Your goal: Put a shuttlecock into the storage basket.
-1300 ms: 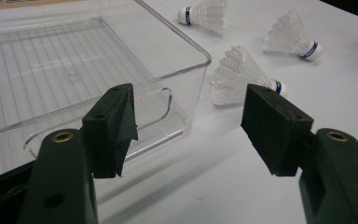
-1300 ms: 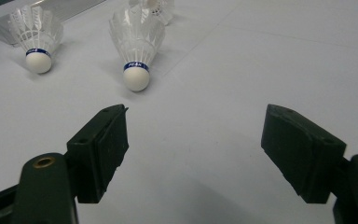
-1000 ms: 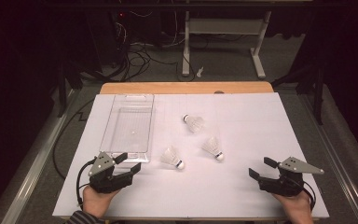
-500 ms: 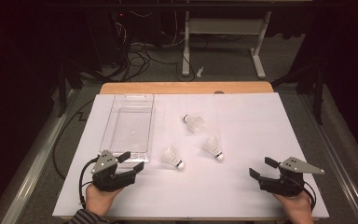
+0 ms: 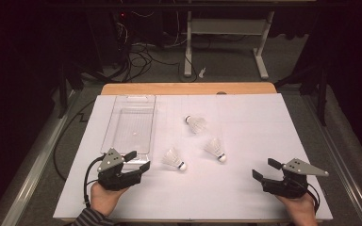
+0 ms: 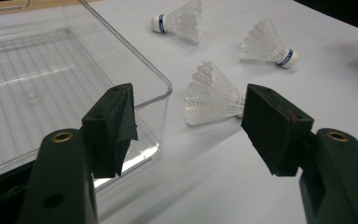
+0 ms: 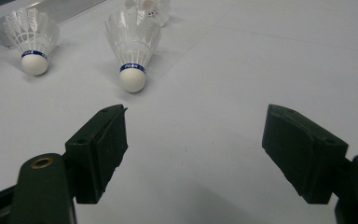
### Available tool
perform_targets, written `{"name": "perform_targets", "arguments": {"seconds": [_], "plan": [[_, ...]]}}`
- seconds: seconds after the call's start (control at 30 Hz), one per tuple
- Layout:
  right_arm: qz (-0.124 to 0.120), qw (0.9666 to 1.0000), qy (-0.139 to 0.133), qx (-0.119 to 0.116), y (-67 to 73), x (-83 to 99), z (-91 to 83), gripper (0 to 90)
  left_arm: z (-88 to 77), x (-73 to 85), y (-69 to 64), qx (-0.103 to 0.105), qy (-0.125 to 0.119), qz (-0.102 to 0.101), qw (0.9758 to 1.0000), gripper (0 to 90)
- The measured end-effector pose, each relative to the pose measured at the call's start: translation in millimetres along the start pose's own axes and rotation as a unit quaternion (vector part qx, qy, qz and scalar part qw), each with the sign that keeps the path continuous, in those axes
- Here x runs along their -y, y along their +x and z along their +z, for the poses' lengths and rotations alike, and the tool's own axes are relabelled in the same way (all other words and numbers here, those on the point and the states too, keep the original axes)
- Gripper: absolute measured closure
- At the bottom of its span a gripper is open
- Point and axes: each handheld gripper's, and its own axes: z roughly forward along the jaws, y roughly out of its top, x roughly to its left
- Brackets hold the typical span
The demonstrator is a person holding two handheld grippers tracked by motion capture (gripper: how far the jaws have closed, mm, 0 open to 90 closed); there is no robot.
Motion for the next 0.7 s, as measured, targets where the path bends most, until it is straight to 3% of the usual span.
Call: {"name": "perform_targets", "arguments": {"seconds": [0.7], "plan": [[-0.001,1.0,0.0,-0.001,0.0,0.1,0.2,22.5,16.1,-2.1,-11.6,0.016,0.006,-0.003,0.9998,35.9]]}}
